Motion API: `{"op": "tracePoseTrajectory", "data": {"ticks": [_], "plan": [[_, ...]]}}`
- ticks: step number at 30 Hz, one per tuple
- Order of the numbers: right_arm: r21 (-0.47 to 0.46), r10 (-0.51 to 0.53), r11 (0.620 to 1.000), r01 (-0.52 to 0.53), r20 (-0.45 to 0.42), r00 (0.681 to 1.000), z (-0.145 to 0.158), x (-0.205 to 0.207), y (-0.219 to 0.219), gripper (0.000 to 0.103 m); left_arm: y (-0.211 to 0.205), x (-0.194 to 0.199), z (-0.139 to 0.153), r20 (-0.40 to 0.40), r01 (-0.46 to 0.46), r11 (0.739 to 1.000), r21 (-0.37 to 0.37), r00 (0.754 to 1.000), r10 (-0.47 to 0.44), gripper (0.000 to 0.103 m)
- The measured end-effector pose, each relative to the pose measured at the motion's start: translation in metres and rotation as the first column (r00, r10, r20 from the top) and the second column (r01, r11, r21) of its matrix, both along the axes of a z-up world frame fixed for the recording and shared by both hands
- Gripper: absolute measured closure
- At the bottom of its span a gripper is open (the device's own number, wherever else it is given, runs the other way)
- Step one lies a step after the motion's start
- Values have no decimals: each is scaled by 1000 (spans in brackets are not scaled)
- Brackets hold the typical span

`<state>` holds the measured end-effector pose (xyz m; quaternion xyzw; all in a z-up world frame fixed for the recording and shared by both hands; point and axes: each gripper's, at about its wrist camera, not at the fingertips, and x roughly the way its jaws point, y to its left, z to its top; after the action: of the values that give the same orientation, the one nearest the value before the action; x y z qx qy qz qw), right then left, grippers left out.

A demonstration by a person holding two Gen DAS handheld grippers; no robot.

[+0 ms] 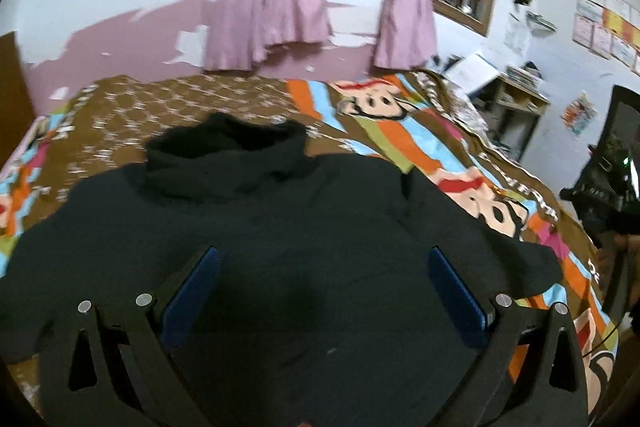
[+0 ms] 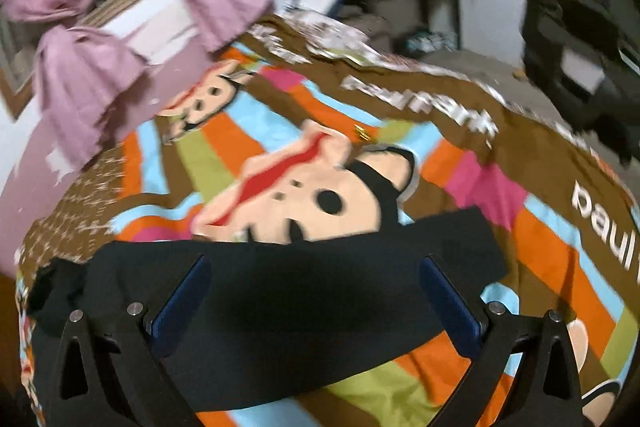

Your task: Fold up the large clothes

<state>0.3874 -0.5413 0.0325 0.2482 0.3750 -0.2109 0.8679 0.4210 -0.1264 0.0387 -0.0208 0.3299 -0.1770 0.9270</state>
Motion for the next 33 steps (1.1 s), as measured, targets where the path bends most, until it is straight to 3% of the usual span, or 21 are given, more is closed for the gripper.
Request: {"op": "tracePoseTrajectory", "data": {"ticks": [9, 13, 17, 19, 24, 25, 28, 33], "plan": [[187, -123, 972, 144, -117, 985, -81, -19, -43, 0, -63, 39, -53, -97, 77, 997, 9, 992, -76, 2], [313, -228, 910, 271, -166, 959, -113, -38, -60, 0, -75, 49, -75, -143, 69, 997, 29, 988, -64, 2], [385, -254, 869, 311, -192, 948, -136, -45, -67, 4, -78, 58, -97, -224, 65, 997, 37, 973, -55, 2], [376, -261, 868, 326, -214, 941, -141, -48, -66, 30, -79, 65, -111, -285, 75, 996, 50, 957, -58, 2], [381, -249, 875, 297, -172, 953, -139, -49, -65, 67, -75, 63, -115, -283, 76, 996, 46, 957, -60, 2], [378, -239, 882, 281, -155, 959, -135, -48, -64, 78, -74, 64, -117, -289, 77, 996, 47, 955, -61, 2], [358, -223, 900, 248, -111, 969, -124, -45, -58, 92, -73, 63, -120, -286, 79, 996, 41, 956, -64, 2], [261, -222, 943, 207, 29, 975, -74, -41, -36, 95, -66, 59, -119, -262, 72, 997, -11, 962, -73, 2]]}}
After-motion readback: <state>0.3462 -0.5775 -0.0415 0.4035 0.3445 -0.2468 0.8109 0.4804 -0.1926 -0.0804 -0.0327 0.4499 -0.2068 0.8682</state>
